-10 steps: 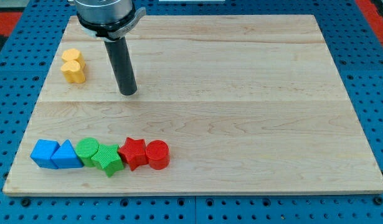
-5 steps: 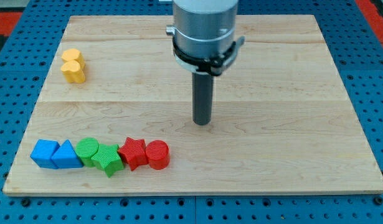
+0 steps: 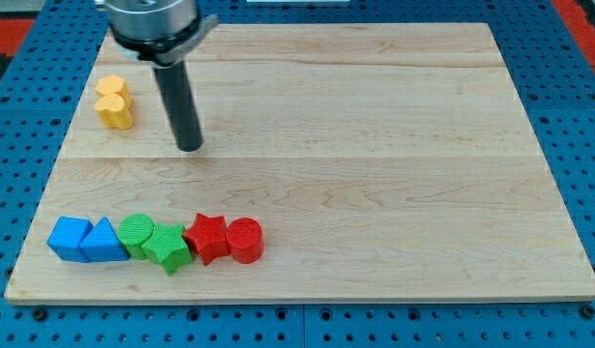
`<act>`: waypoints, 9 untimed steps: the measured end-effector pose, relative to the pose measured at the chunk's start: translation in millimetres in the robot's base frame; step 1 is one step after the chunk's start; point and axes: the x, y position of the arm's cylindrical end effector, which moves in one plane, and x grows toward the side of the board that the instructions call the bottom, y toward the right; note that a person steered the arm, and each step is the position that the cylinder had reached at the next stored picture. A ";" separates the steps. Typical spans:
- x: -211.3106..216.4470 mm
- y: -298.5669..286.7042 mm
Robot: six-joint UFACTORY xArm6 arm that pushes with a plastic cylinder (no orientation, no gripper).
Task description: Place the yellow heart right of yellow pentagon
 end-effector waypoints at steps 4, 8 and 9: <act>-2.6 -121.2; -42.1 -65.1; -42.1 -72.0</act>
